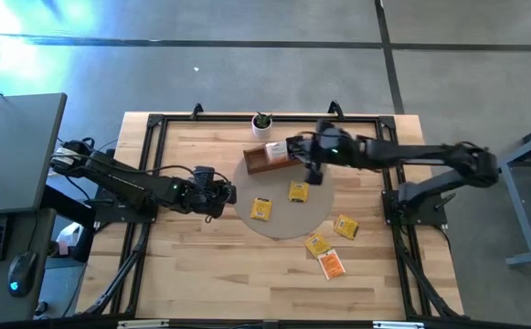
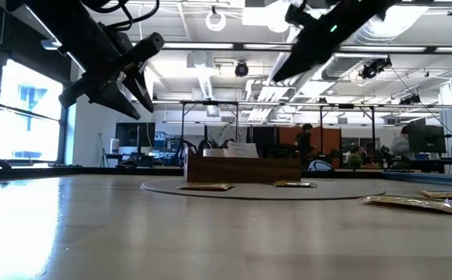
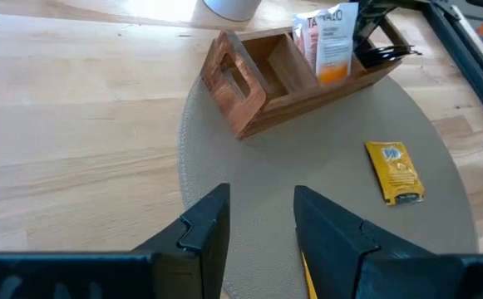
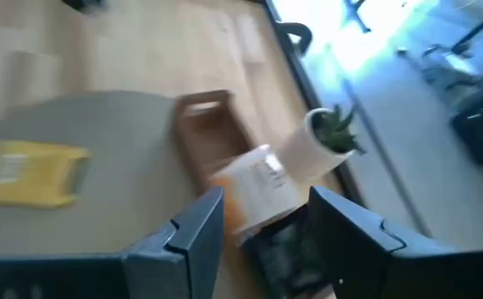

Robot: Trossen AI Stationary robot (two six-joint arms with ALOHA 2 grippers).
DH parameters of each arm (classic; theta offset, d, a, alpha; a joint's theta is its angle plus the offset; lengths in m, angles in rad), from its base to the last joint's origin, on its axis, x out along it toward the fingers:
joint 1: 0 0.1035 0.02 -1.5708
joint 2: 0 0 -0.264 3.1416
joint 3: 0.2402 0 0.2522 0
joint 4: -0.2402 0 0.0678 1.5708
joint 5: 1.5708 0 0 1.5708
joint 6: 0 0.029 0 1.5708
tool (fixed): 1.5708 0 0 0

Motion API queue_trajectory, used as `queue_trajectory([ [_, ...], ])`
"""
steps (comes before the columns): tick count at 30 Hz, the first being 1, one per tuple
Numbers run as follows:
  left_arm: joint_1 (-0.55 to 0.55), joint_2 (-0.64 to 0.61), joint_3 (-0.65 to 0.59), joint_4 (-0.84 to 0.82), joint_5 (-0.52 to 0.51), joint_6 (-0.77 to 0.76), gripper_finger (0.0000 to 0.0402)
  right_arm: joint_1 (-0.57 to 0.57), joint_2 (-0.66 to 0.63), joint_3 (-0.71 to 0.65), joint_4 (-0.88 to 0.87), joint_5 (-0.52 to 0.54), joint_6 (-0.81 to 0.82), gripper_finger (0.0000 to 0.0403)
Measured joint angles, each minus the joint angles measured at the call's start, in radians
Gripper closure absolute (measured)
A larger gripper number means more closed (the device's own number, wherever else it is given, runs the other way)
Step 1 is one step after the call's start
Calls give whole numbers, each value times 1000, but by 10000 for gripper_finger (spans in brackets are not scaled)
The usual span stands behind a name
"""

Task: Pick & Place Tea
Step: Put the orange tea bag into the middle section of the wooden organizer

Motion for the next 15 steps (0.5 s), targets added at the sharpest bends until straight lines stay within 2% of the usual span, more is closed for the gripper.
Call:
queue_trajectory([
  [3,0,16,0,1,3,0,268,92,-94,-5,-140,-50,126,230],
  [6,0,38,0,6,7,-3,268,208,-145,-58,-205,-129,260,236],
  [11,0,69,0,26,11,-13,268,419,-142,-194,-177,-181,432,248],
  [15,0,70,0,102,15,-3,268,558,-132,-305,-12,-193,519,251],
])
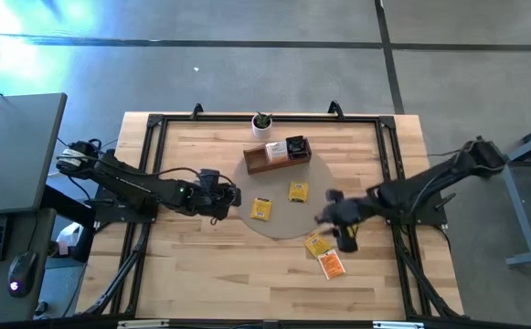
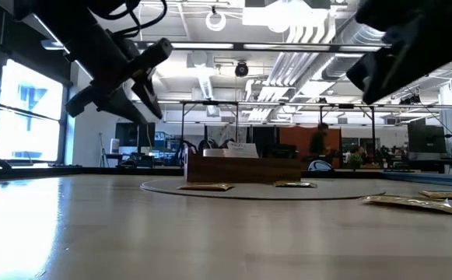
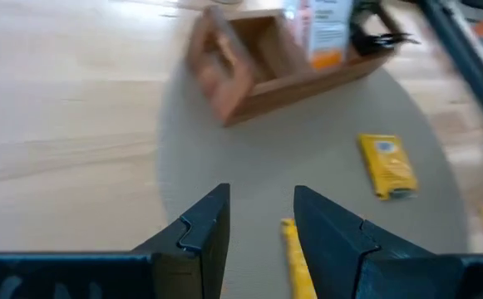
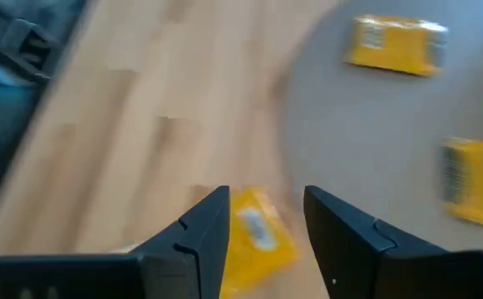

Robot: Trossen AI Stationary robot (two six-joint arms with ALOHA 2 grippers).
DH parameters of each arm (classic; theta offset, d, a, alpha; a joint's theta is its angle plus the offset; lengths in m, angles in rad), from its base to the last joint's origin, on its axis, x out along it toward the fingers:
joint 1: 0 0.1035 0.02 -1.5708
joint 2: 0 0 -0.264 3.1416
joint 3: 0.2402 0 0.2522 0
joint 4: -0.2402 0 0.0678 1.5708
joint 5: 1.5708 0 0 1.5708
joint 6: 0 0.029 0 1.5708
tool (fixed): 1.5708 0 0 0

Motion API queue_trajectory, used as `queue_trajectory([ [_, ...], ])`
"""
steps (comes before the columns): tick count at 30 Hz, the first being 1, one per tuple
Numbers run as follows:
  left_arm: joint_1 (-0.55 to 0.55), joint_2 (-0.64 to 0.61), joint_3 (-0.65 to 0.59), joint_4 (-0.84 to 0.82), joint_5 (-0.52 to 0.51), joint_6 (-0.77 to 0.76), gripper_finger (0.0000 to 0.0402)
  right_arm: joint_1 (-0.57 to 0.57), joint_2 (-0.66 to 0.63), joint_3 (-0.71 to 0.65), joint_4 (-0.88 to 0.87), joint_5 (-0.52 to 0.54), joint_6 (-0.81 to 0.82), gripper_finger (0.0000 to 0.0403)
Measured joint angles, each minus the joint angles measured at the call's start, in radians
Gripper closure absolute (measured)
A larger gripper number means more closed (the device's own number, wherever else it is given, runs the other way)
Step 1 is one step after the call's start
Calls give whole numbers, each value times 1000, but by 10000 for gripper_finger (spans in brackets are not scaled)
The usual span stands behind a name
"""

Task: Pick & Place Tea
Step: Put the orange tea bag into the middle section of the wooden organizer

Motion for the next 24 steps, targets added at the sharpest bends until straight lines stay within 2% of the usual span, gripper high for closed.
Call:
queue_trajectory([
  [5,-1,0,0,110,55,96,268,159,75,-98,249,-22,103,251],
  [11,-1,0,0,207,102,166,268,292,247,-85,270,133,145,251],
  [16,-1,0,0,221,107,192,268,323,380,-75,265,280,120,251],
  [24,-1,0,0,244,125,247,268,318,467,-69,282,300,151,258],
])
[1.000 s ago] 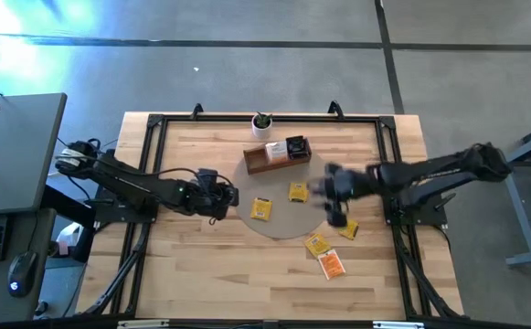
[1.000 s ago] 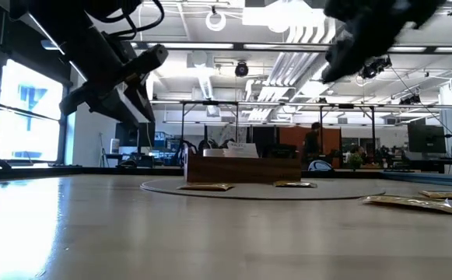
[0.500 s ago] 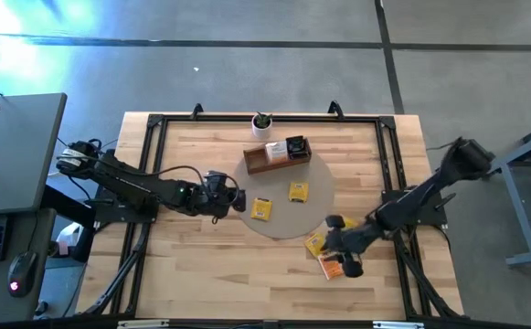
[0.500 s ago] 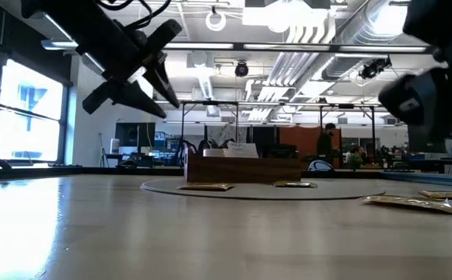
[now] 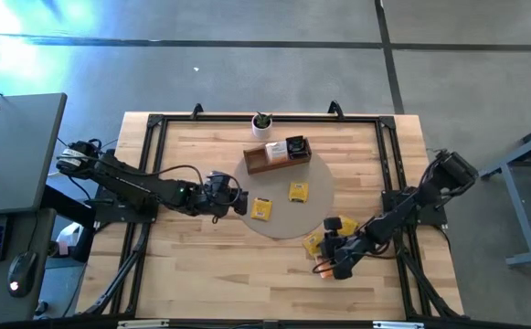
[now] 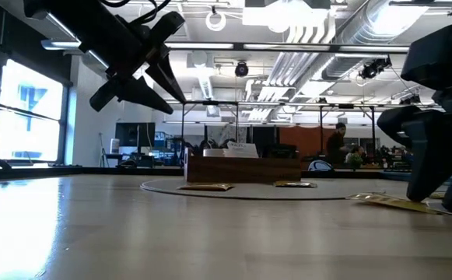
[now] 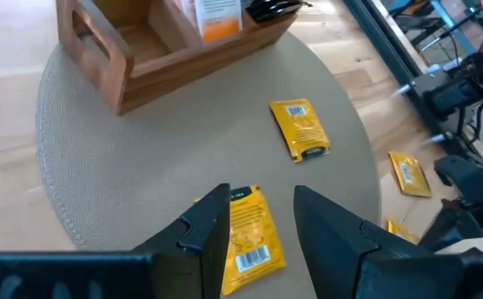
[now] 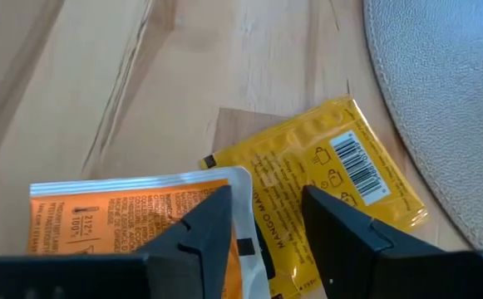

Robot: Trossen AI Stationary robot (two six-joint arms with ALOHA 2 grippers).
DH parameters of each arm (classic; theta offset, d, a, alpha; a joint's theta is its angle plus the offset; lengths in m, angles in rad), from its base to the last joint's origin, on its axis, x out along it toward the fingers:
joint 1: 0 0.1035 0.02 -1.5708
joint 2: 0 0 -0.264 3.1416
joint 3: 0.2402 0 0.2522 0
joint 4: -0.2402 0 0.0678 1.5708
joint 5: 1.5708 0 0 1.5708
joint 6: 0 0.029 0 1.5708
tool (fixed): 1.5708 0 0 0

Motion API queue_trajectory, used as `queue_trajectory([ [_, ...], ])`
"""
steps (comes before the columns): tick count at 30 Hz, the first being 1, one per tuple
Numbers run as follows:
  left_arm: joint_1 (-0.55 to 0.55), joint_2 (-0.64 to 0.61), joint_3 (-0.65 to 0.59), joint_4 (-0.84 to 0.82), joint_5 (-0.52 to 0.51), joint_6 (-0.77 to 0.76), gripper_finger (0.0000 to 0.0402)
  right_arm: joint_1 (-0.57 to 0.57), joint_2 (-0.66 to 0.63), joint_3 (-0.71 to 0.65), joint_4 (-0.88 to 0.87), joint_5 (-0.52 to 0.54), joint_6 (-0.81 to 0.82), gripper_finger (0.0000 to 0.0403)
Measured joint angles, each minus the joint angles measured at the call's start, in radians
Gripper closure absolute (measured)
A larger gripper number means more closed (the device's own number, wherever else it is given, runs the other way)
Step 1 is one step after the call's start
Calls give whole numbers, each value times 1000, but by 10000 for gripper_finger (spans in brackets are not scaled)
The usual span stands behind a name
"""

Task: Pick & Place Tea
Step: Put the orange tea bag into the middle section of the wooden organizer

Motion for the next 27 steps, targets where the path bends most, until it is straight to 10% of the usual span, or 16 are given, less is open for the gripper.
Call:
queue_trajectory([
  [12,0,0,0,-5,2,11,268,0,-4,-4,42,52,-105,394],
  [20,0,0,0,-5,2,11,268,0,-42,24,23,60,-166,398],
  [27,0,0,0,-3,3,8,268,-39,-116,85,41,270,-279,399],
])
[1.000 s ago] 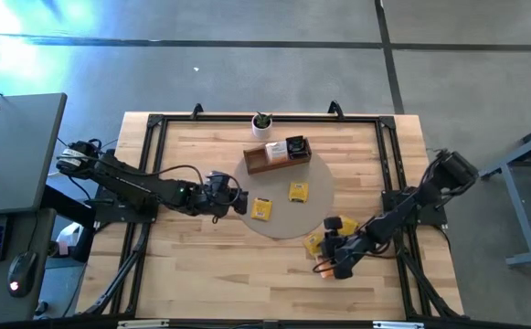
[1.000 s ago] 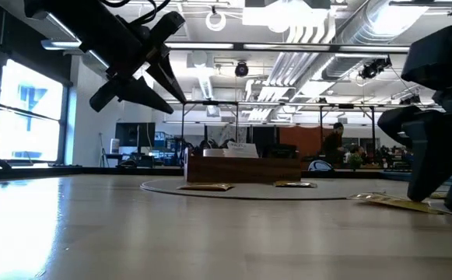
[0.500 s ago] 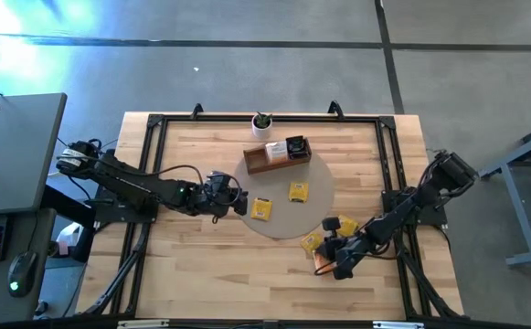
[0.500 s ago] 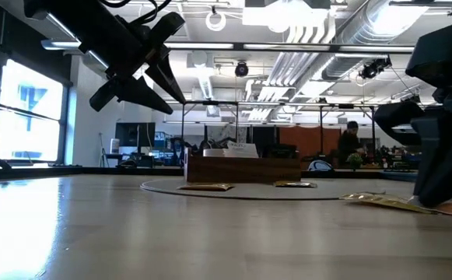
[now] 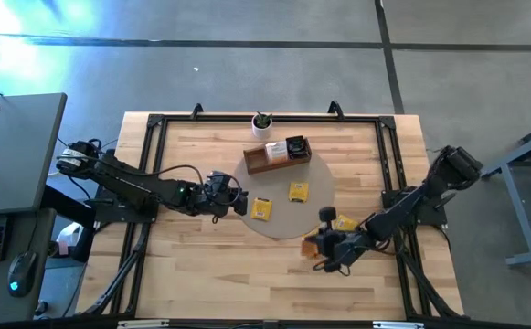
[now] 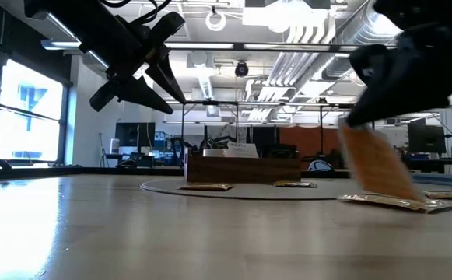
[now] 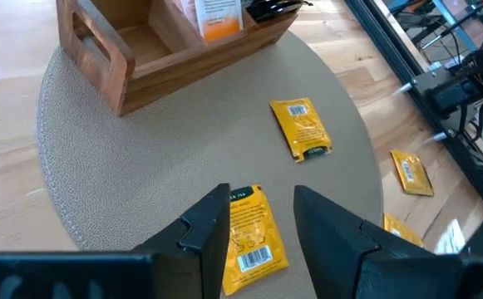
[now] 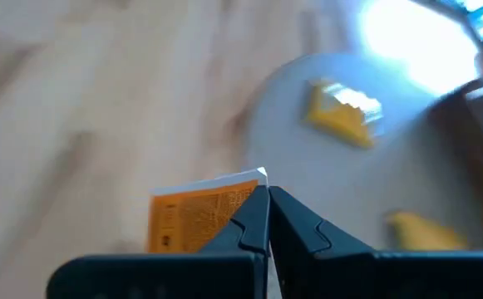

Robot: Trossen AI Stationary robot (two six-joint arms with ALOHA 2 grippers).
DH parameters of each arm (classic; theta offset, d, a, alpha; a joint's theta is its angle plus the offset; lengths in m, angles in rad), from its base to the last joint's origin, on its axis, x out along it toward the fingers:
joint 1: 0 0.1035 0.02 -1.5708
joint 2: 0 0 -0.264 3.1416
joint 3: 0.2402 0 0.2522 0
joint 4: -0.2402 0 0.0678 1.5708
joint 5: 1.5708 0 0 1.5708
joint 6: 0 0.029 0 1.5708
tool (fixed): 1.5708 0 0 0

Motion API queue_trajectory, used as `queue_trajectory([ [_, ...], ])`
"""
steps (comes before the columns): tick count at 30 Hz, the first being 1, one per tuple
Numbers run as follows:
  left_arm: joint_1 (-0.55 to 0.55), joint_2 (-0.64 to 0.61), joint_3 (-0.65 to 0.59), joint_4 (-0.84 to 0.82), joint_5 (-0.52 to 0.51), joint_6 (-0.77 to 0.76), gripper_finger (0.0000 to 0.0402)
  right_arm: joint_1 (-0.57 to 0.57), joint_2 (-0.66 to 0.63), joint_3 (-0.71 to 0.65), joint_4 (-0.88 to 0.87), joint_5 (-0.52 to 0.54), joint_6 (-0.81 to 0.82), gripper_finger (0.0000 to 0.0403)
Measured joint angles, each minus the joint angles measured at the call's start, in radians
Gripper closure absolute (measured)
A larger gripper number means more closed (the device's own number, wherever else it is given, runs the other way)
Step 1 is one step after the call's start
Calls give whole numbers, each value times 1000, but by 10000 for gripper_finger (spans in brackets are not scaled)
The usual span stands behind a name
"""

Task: Pick & Place Tea
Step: Put the orange tea bag into the middle section of the wooden organizer

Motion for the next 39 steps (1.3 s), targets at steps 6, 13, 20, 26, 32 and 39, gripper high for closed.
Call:
queue_trajectory([
  [6,0,0,0,12,-2,76,268,-108,-3,8,40,-9,-160,401],
  [13,0,0,0,93,15,350,268,-237,-3,8,51,-55,-241,401],
  [20,9,60,-1,256,94,640,268,-307,-3,8,101,-178,-424,401],
  [26,83,105,-1,339,338,703,268,-322,-3,8,204,-471,-561,402],
  [32,122,156,0,533,648,841,268,-323,-3,10,364,-704,-710,402],
  [39,131,243,0,764,866,871,268,-340,-3,10,566,-968,-759,402],
])
